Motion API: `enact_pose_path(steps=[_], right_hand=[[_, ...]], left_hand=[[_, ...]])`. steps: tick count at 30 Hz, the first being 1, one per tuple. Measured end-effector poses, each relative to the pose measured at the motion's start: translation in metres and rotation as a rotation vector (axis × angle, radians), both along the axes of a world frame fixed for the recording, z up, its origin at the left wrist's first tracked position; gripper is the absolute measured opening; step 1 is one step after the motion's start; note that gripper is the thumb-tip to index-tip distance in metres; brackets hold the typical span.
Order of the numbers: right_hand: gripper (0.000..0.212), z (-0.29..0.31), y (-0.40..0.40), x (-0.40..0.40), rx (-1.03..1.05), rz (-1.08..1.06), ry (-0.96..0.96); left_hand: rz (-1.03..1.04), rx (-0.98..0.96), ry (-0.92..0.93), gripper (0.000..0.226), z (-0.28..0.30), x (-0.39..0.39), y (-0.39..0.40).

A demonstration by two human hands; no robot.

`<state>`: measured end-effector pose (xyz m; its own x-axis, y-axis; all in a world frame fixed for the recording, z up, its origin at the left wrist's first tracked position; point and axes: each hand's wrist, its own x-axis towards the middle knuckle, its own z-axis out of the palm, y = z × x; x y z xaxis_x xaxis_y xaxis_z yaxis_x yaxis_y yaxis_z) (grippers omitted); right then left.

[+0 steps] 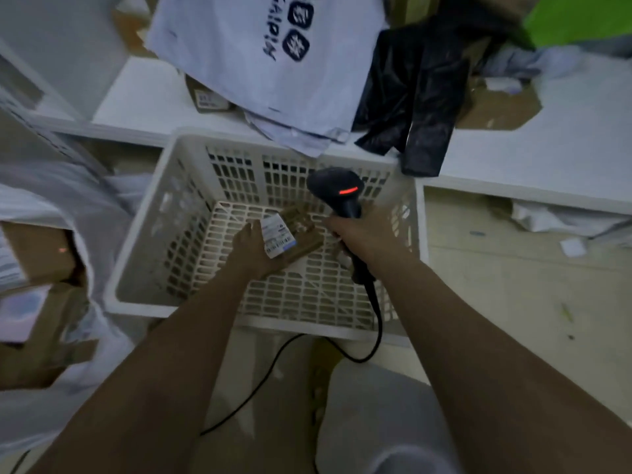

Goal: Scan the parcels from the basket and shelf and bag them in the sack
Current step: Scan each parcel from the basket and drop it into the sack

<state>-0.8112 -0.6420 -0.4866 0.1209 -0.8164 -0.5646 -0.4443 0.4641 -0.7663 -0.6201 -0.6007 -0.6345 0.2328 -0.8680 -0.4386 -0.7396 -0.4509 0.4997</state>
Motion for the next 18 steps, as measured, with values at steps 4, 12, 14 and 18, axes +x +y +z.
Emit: enact_pose_path(steps=[4,12,14,18], right_hand=[[0.015,-0.021,-0.018,0.015,-0.035,-0.024,0.006],[0.017,-0.063,-0.035,0.024,0.076,-0.071,0.033],[0.016,-0.068,-0.034,0.024,0.1,-0.093,0.019],[0.016,-0.072,-0.032,0.029,0.121,-0.094,0.019]], left_hand=[[-0.128,0.107,-0.177,0.139,-0.039,0.001,-0.02],[-0.268,0.274,-0.347,0.148,-0.074,0.014,-0.045],[-0.288,0.241,-0.397,0.145,-0.076,0.017,-0.044],[-0.243,0.171,-0.42,0.142,-0.065,0.017,-0.04]])
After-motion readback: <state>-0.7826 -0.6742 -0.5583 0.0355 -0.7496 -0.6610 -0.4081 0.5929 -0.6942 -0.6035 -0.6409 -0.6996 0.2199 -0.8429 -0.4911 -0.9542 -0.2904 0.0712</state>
